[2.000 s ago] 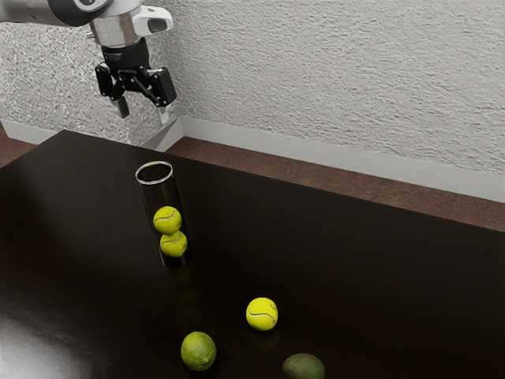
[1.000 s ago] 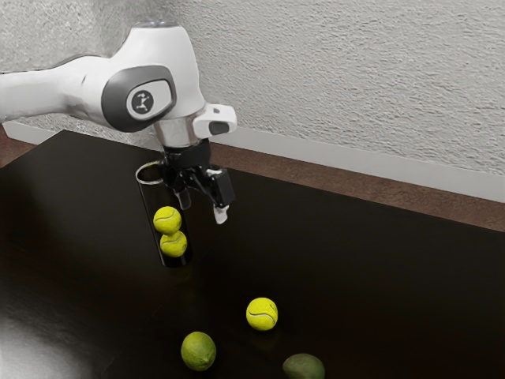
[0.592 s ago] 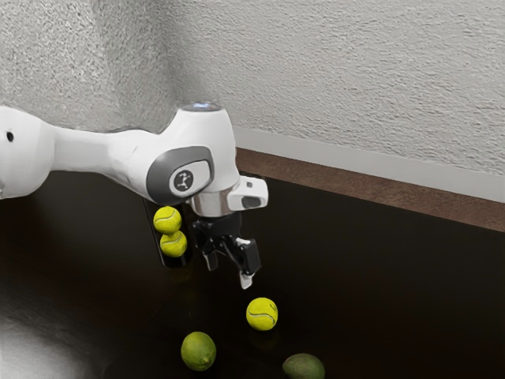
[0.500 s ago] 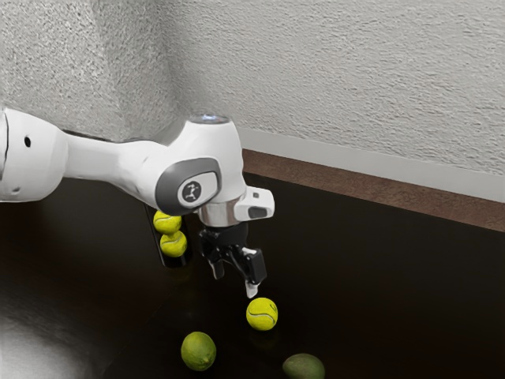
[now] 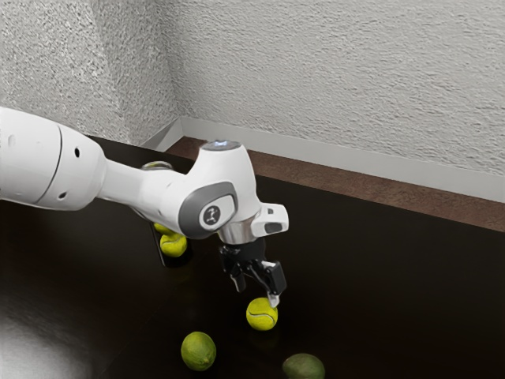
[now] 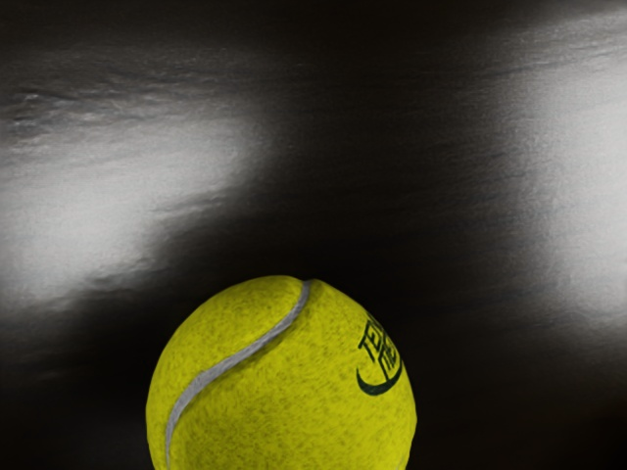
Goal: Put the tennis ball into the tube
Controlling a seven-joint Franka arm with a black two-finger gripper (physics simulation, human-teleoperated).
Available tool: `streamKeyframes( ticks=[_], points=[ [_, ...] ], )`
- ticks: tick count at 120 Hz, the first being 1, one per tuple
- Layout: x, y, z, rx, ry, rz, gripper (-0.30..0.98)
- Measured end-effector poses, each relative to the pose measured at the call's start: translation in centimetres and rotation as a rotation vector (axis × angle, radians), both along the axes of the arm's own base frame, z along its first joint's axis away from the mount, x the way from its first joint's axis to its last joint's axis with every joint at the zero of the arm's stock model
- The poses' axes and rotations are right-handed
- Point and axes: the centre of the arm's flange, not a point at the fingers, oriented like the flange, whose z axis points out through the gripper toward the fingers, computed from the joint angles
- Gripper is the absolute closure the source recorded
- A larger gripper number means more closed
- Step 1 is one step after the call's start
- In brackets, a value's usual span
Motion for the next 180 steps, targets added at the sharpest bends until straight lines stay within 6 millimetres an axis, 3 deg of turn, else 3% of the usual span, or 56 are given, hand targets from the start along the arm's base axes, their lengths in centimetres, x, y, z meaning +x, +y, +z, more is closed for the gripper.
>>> streamKeyframes(
  ticks=[62, 113, 141, 165, 180],
  points=[
    [0.6, -0.5, -5.8, -0.004, 0.055, -0.001, 0.0],
    [1.0, -0.9, -6.5, -0.008, 0.054, -0.001, 0.19],
    [0.8, -1.0, -6.3, -0.002, 0.058, -0.009, 0.27],
    [0.5, -1.4, -4.9, 0.002, 0.044, -0.021, 0.3],
    [0.4, -1.4, -0.8, 0.0, -0.003, -0.027, 0.32]
  ],
)
